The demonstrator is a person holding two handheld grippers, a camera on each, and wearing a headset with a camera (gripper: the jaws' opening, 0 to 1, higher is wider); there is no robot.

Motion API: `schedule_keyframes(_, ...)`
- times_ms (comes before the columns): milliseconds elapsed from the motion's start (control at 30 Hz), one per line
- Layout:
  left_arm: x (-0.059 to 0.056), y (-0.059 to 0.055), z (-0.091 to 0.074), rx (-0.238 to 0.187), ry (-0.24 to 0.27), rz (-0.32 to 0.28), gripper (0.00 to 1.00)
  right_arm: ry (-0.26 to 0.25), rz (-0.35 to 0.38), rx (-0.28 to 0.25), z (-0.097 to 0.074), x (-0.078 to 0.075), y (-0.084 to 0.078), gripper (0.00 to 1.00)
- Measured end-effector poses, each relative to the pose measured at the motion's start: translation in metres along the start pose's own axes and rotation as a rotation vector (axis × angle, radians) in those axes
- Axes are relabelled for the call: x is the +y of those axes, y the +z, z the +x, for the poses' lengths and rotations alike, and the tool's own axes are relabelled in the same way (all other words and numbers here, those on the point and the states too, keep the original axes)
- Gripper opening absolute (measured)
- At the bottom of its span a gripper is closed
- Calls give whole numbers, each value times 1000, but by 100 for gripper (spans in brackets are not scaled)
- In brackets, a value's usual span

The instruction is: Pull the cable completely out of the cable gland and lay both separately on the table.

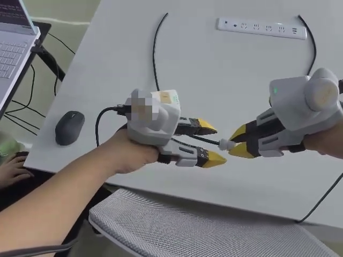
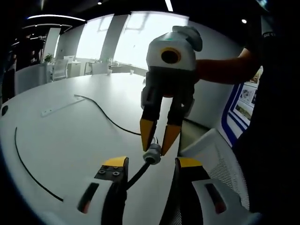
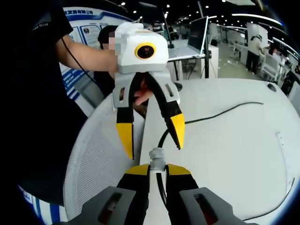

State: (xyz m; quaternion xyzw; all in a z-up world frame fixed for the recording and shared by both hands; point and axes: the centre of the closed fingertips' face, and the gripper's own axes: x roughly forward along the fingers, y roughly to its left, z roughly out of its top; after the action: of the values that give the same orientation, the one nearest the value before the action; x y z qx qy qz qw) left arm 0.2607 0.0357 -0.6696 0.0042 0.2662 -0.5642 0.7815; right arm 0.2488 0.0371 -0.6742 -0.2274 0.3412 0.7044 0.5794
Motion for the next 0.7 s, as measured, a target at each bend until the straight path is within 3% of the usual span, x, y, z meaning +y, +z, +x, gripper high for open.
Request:
schedule_keyframes(167,1,-5,2,7,-11,-9,36,-2,-24,0,0,1,0,6)
schedule_keyframes(500,3,-2,5,-24,-32,-46,28,-9,-79,-18,-2,2,1,6)
schedule_keyframes(700,-6,3,4,-37,-43,-70,21,-14,-124,-26,-3,2,-1,6)
